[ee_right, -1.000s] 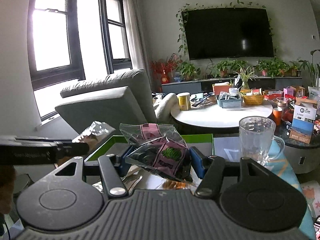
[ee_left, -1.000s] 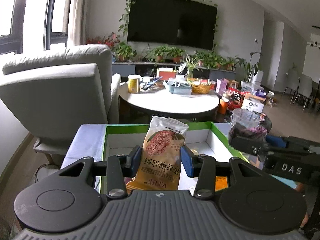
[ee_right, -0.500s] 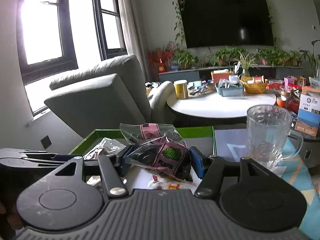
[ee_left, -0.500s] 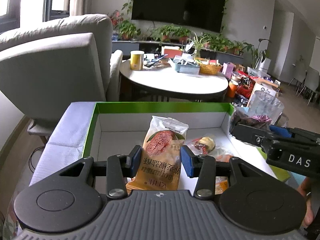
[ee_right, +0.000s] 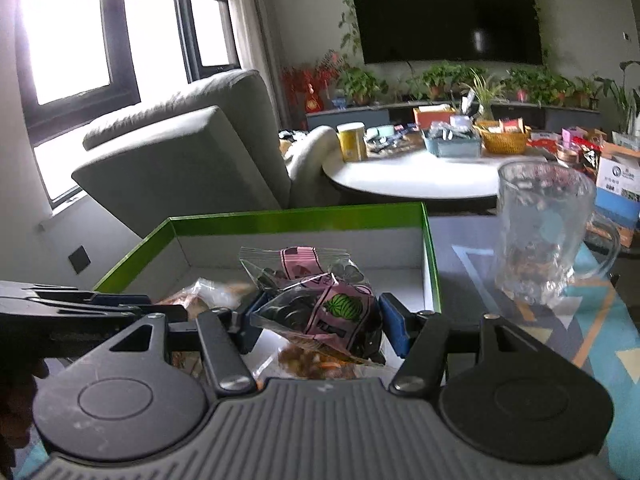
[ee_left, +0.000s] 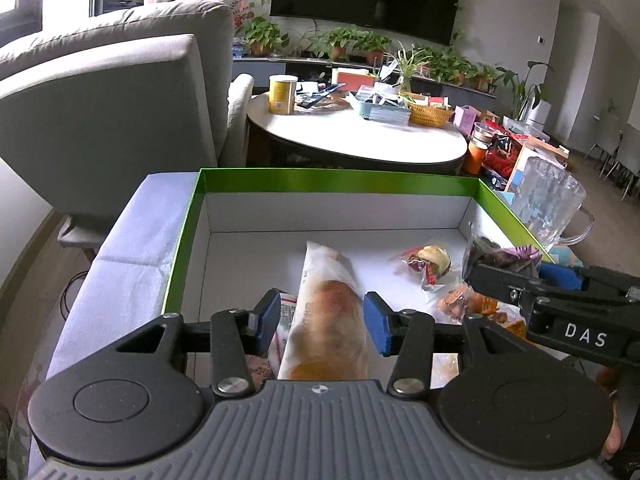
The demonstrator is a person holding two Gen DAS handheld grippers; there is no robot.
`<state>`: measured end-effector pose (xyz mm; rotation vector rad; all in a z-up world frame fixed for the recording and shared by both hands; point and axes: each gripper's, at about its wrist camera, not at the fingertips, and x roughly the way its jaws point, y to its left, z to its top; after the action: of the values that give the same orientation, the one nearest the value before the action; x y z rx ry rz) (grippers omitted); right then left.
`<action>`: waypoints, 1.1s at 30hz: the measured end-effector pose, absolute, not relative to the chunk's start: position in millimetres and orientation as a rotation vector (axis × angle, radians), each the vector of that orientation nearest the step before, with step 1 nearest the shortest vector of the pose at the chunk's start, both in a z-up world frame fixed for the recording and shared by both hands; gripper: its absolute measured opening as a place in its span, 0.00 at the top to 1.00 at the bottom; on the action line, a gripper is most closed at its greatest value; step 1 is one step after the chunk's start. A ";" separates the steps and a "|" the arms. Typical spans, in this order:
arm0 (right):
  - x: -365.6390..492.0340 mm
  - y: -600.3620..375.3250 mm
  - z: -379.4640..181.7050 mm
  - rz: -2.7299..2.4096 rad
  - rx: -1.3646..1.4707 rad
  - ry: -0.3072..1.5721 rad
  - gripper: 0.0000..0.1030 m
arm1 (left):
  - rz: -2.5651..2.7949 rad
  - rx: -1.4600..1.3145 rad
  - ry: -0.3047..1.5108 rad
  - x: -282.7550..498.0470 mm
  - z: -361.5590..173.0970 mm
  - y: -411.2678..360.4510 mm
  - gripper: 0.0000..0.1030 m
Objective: Organize snacks
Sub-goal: 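Lower both packs into the green box and open both tools, then grasp the red snack pack with left tool while right tool grasps clear peanut bag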
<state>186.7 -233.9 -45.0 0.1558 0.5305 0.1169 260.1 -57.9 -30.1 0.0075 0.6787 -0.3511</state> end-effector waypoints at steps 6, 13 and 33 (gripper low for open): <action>181.0 -233.5 -45.4 0.117 0.156 0.541 0.41 | -0.347 0.007 0.673 249.0 -25.2 -52.0 0.57; 167.4 -236.2 -42.2 0.105 0.159 0.537 0.41 | -0.330 -0.011 0.652 225.8 -15.9 -37.2 0.57; 94.1 -223.5 -34.0 0.128 0.135 0.508 0.41 | -0.320 -0.101 0.742 184.2 -48.3 -8.0 0.57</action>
<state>94.1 -223.5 -34.0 0.1346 0.5080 0.1281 184.2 -8.0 -48.3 -0.1014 0.7418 -0.3197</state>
